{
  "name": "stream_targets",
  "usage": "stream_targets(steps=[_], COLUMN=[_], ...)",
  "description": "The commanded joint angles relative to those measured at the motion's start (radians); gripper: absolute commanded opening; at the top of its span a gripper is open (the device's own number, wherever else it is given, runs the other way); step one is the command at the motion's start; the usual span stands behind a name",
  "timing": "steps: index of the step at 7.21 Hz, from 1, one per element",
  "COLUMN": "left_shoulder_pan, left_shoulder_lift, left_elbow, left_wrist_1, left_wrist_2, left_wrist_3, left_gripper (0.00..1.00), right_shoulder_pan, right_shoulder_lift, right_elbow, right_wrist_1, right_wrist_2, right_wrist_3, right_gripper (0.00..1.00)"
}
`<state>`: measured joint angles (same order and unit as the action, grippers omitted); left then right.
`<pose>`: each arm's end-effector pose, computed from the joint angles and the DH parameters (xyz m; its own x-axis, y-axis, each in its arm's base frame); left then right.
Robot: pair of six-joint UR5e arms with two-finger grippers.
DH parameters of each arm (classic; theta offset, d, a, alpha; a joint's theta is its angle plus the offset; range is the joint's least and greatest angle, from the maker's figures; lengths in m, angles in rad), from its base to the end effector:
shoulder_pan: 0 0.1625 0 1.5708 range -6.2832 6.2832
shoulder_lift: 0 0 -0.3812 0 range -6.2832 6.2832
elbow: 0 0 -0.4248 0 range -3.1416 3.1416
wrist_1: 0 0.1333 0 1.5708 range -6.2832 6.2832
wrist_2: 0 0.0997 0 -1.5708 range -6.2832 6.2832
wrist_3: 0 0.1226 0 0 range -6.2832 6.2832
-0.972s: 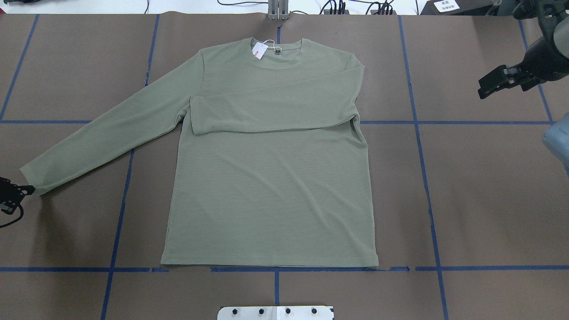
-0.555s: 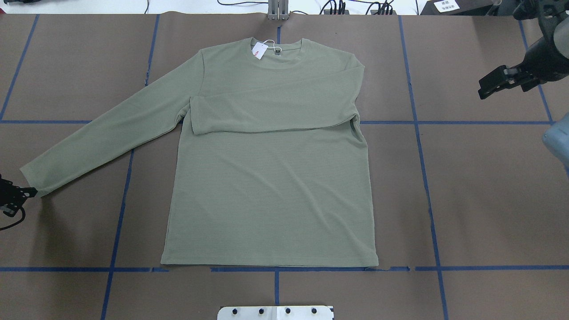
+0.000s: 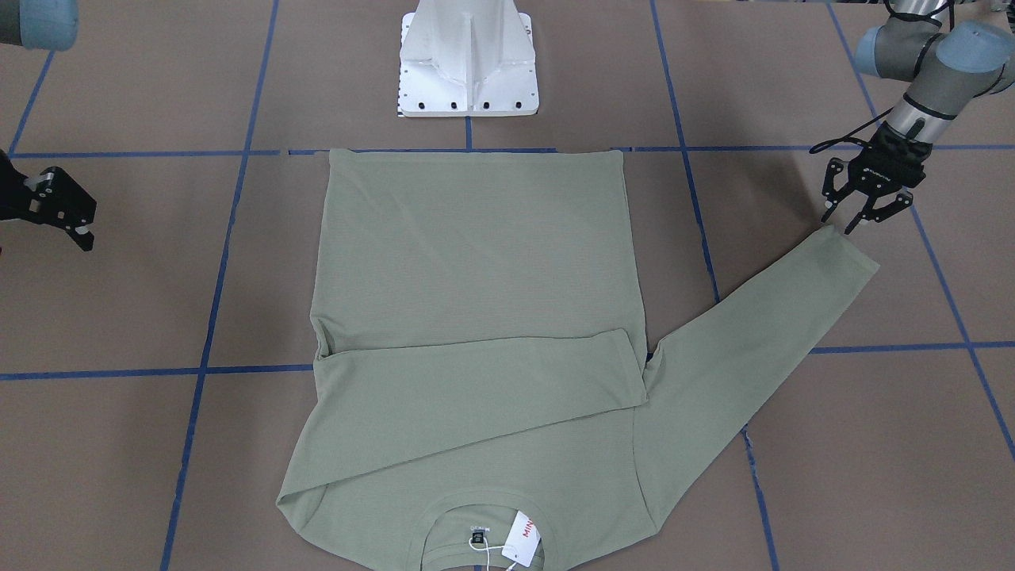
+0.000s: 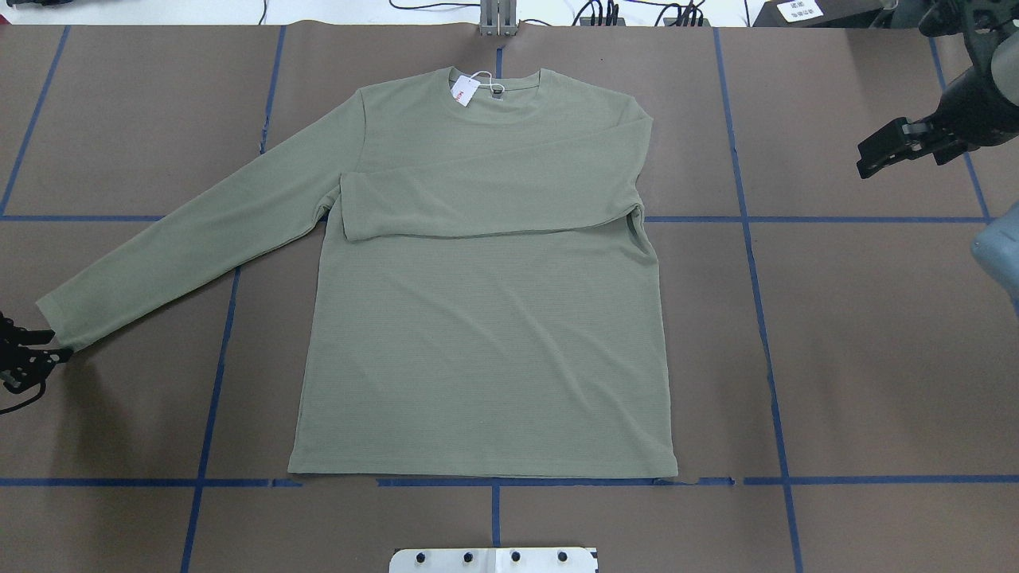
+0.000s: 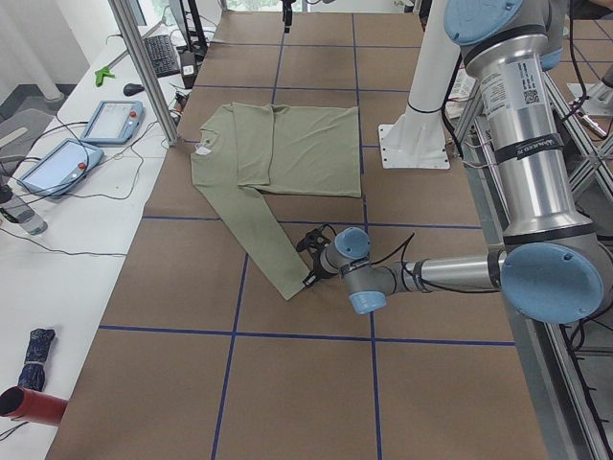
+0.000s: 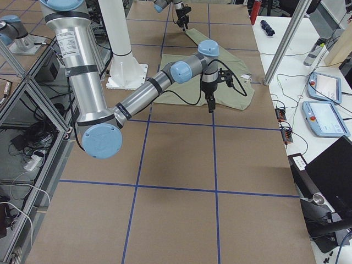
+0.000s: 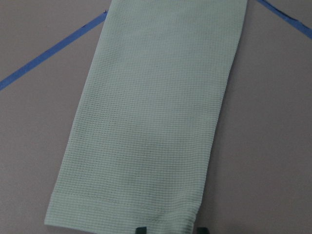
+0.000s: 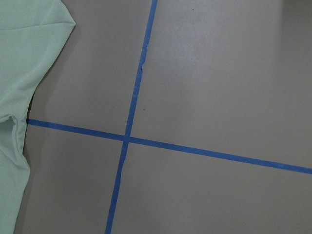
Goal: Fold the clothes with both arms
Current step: 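Grasp the sleeve cuff nearest the left gripper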
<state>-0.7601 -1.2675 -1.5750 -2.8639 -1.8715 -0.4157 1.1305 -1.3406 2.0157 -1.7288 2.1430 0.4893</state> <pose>0.2554 -0.3766 0.6318 0.5970 0.6381 -0.4863 -0.1685 0.6924 0.7016 -0.1765 -0.5317 0.3085 0.7447 -0.1604 0.6478 0.0232 0.9763 0.2151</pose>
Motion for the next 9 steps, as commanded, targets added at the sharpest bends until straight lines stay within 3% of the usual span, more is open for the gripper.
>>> stream_targets(steps=[1, 3, 4, 5, 6, 9], left_shoulder_pan=[0.007, 0.018, 0.019, 0.019, 0.019, 0.001], left_shoulder_lift=[-0.001, -0.007, -0.007, -0.007, -0.006, -0.03], left_elbow=[0.003, 0.01, 0.01, 0.01, 0.01, -0.039], left_wrist_1=[0.002, 0.002, 0.002, 0.002, -0.002, -0.005], left_wrist_2=[0.0, 0.002, 0.002, 0.006, 0.047, 0.038], left_wrist_3=[0.0, 0.0, 0.0, -0.002, 0.0, -0.005], left_gripper=[0.47, 0.46, 0.28, 0.0, 0.0, 0.0], right_shoulder_pan=[0.0, 0.0, 0.0, 0.0, 0.0, 0.024], right_shoulder_lift=[0.0, -0.002, -0.002, -0.002, -0.003, -0.046], right_elbow=[0.0, -0.002, -0.002, 0.0, 0.001, -0.017], right_wrist_1=[0.0, 0.0, 0.0, 0.0, 0.0, -0.012], right_wrist_2=[0.0, 0.0, 0.0, 0.0, 0.0, 0.008], right_wrist_3=[0.0, -0.001, -0.002, 0.0, 0.0, -0.075], right_gripper=[1.0, 1.0, 1.0, 1.0, 1.0, 1.0])
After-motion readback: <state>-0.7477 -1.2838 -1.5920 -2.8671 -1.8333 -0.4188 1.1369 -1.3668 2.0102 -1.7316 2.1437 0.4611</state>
